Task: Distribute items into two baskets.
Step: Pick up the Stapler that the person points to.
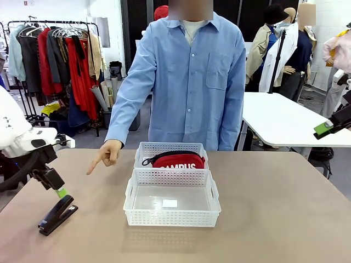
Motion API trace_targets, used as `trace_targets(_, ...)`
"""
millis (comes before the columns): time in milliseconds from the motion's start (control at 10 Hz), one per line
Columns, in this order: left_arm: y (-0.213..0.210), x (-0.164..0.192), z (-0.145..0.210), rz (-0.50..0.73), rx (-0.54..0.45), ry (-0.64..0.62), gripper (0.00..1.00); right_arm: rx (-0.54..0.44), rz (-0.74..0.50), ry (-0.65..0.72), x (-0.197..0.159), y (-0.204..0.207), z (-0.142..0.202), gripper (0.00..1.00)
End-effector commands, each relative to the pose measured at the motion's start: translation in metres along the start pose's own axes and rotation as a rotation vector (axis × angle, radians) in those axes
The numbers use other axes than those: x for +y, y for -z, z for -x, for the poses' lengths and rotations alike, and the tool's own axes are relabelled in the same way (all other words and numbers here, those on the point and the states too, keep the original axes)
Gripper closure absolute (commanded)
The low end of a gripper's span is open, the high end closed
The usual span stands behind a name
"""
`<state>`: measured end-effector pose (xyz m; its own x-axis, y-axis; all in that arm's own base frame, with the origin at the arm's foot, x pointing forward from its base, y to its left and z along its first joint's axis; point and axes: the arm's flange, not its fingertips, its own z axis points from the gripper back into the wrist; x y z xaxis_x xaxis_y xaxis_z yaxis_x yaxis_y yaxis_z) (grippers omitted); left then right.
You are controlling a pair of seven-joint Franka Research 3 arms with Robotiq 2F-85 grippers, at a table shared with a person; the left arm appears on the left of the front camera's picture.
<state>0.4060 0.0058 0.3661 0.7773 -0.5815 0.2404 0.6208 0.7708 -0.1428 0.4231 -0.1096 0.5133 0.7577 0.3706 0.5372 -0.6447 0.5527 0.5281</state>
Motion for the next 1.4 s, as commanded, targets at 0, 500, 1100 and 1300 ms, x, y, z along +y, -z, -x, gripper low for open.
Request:
trace_targets(0,0.018,-0.013,0.013,-0.001,-0.002,0.001,0.00,0.006,-0.004,-0.006,0.000,-0.002,-0.005,0.00)
trace_targets(500,0.042,-0.016,0.017,0.025,0.051,-0.003,0.00,0.006,-0.004,-0.006,0.000,-0.002,-0.005,0.00)
trace_targets(1100,0.065,-0.018,0.022,0.034,0.094,-0.008,0.00,0.006,-0.004,-0.006,0.000,-0.002,-0.005,0.00)
trace_targets(1300,0.065,-0.018,0.021,0.022,0.102,-0.009,0.00,0.006,-0.004,-0.006,0.000,-0.002,-0.005,0.00)
